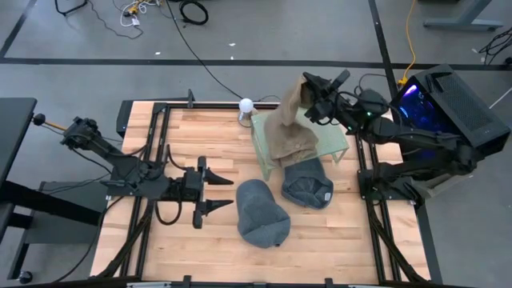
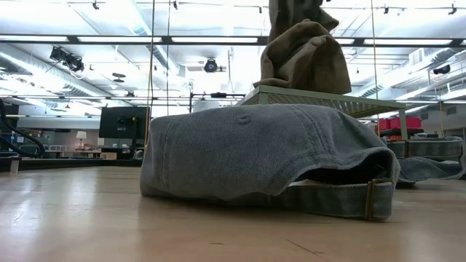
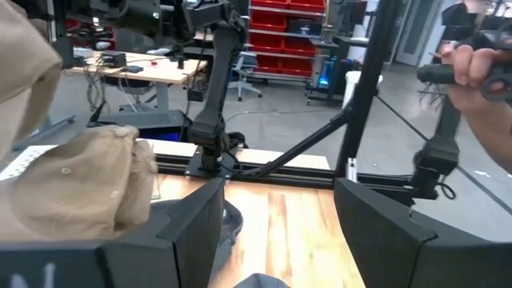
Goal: Stack caps on shelf
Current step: Stack the brown cap on the brown cap on the shelf
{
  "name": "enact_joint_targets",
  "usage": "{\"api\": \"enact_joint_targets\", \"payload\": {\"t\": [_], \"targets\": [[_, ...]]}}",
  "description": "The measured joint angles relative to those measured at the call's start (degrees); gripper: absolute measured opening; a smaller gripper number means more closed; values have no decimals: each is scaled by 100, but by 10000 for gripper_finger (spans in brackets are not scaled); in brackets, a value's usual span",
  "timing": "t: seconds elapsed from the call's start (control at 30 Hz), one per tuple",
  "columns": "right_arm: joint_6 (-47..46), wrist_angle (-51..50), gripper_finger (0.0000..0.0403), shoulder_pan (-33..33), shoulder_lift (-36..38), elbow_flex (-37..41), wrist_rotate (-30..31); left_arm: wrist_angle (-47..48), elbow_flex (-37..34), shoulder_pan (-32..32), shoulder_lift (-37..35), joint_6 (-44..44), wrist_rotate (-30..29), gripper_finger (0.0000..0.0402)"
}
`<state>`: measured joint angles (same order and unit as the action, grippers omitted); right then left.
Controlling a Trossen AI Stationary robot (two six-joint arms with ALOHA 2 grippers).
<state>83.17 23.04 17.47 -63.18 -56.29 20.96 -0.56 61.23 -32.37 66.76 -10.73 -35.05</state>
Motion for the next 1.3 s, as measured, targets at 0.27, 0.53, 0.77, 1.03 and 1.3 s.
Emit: {"api": "enact_joint_targets", "payload": {"t": [0.27,0.53,0.77,1.03,1.3], "targets": [[-679,-277,14,375,-417,1,-471,5,0,263,0,-62,-11,243],[-926,-948,15,82,-415,2,48,10,-1,281,0,-59,-9,243],[-1641,-1847,15,-381,-178,2,805,100,0,281,0,-58,-9,243],[-2394,-2024,15,-991,112,2,1659,122,0,281,0,-60,-7,243],[-3011,-2484,15,-1466,87,2,2124,134,0,281,2,-60,-5,243]]}}
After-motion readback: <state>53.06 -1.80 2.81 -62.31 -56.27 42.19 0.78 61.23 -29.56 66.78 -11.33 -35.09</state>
